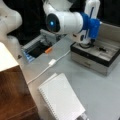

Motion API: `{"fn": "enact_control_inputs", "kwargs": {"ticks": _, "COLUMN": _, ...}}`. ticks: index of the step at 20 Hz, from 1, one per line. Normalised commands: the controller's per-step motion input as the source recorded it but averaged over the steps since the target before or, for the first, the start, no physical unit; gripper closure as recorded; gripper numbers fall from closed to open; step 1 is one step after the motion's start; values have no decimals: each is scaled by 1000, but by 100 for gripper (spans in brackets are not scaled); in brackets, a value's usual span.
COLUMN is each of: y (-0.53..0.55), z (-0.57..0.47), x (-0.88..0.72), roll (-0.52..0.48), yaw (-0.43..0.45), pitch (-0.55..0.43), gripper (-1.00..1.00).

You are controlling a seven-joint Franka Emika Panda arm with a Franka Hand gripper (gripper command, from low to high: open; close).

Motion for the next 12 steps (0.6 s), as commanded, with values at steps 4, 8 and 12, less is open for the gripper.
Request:
{"fn": "enact_control_inputs", "kwargs": {"ticks": 4, "y": 265, "z": 161, "x": -75, "roll": 7, "yaw": 51, "pitch": 31, "gripper": 100}}
{"fn": "enact_control_inputs", "kwargs": {"ticks": 8, "y": 333, "z": 111, "x": -71, "roll": 42, "yaw": 4, "pitch": 23, "gripper": 100}}
{"fn": "enact_control_inputs", "kwargs": {"ticks": 12, "y": 316, "z": 37, "x": -42, "roll": 71, "yaw": -50, "pitch": 18, "gripper": 100}}
